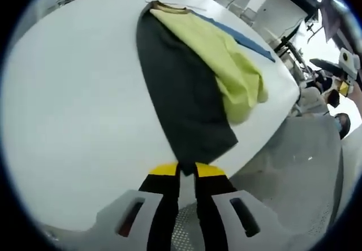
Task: Fold the garment on the visible template until the final outline fits inside the template.
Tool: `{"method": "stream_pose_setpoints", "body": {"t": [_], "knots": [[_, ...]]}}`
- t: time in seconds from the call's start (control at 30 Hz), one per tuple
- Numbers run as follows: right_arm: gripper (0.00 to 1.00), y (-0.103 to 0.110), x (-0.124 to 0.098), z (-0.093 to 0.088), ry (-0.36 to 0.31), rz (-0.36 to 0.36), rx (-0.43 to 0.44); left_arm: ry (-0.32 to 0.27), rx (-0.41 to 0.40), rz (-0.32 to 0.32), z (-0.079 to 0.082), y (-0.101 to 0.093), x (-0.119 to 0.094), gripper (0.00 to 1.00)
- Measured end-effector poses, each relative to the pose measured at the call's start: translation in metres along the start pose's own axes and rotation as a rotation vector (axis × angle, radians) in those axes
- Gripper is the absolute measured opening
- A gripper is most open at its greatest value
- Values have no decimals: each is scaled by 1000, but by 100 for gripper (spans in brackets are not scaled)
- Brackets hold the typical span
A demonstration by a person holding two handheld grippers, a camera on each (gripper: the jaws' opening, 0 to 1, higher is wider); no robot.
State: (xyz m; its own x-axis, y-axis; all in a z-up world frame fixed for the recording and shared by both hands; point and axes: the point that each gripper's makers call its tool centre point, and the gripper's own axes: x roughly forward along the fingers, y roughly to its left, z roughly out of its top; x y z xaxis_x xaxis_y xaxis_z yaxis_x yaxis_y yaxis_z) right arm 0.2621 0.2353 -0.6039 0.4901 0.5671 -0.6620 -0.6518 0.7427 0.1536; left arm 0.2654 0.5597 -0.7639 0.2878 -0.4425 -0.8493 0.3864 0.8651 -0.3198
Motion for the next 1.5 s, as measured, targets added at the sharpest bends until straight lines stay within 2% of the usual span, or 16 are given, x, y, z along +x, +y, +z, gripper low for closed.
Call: {"method": "stream_pose_setpoints", "body": {"t": [0.1, 0.83, 0.97, 1.17, 1.5], "knots": [[100, -1, 0, 2, -1, -3, -3, 8, -10, 0, 0, 3, 2, 0], [100, -2, 2, 0, 8, -3, -17, 42, -4, -1, -2, 3, 3, 0], [100, -4, 0, -1, 11, -8, -11, 23, -20, 1, 5, 2, -9, 0], [100, -4, 1, 1, 2, -10, -15, -7, -34, 26, 14, 11, -24, 0], [100, -3, -1, 5, -21, -19, -15, -9, -30, 35, 14, 18, -29, 0]]}}
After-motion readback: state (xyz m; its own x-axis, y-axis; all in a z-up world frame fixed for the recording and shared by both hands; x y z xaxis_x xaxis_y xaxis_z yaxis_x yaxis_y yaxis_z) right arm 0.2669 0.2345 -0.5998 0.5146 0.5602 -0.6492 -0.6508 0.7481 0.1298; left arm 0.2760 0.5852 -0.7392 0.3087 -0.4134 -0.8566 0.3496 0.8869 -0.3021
